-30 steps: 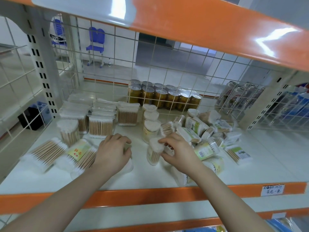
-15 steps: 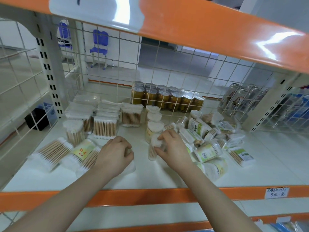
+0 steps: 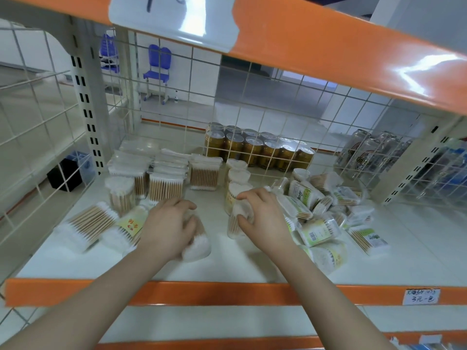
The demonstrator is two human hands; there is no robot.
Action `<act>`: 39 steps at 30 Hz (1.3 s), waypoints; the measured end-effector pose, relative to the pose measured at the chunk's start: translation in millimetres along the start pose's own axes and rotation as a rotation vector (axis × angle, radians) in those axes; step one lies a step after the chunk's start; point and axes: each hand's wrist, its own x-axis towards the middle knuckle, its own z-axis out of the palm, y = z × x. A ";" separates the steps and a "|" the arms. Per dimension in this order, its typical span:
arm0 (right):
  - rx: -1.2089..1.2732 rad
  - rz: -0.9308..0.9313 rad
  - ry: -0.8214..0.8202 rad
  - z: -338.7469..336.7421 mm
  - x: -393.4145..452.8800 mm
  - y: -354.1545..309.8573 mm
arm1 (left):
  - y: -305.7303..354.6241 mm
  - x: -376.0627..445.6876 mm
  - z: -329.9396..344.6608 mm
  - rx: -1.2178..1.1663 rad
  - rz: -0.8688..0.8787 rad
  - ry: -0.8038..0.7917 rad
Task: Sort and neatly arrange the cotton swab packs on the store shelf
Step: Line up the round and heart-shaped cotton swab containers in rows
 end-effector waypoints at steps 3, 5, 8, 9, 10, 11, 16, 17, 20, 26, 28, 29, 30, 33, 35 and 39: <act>0.045 -0.027 0.011 0.4 4.1 -13.1 | -10.6 -2.5 -15.4 0.030 -0.060 0.028; 0.082 -0.051 -0.008 4.6 4.5 -22.9 | -18.4 -7.0 -22.6 0.045 -0.074 0.032; 0.123 -0.085 -0.075 13.5 0.1 -36.5 | -29.4 -14.1 -30.1 0.072 -0.084 0.019; 0.134 -0.090 -0.099 16.5 -1.8 -39.9 | -32.3 -16.1 -31.9 0.083 -0.087 0.020; 0.146 -0.093 -0.115 19.2 -3.7 -42.8 | -34.7 -18.0 -33.5 0.094 -0.090 0.022; 0.157 -0.095 -0.128 21.8 -5.6 -45.7 | -37.0 -19.9 -34.6 0.099 -0.092 0.020; 0.180 -0.084 -0.206 35.4 -13.2 -54.9 | -43.2 -27.0 -37.8 0.102 -0.104 -0.013; 0.177 -0.078 -0.230 37.0 -13.9 -56.4 | -43.3 -27.9 -38.3 0.107 -0.109 -0.018; 0.159 -0.069 -0.273 40.8 -15.5 -60.3 | -41.6 -31.3 -40.8 0.111 -0.146 -0.048; 0.085 -0.073 -0.309 43.0 -16.7 -62.6 | -39.7 -41.9 -39.4 0.214 -0.099 -0.170; 0.069 -0.070 -0.305 42.0 -16.4 -61.9 | -41.7 -43.8 -37.0 0.234 -0.077 -0.180; 0.059 -0.072 -0.302 41.5 -16.5 -61.5 | -43.1 -44.4 -35.9 0.241 -0.070 -0.181; 0.042 -0.078 -0.297 40.9 -16.5 -61.2 | -43.9 -44.8 -35.4 0.249 -0.063 -0.183; -0.011 -0.102 -0.290 39.2 -15.8 -61.2 | -47.2 -45.6 -33.3 0.298 -0.019 -0.216; -0.009 -0.111 -0.280 38.5 -14.6 -62.0 | -45.8 -45.5 -32.8 0.357 0.013 -0.183; 0.027 -0.127 -0.228 37.1 -8.6 -65.0 | -43.6 -47.7 -37.5 0.360 0.070 -0.095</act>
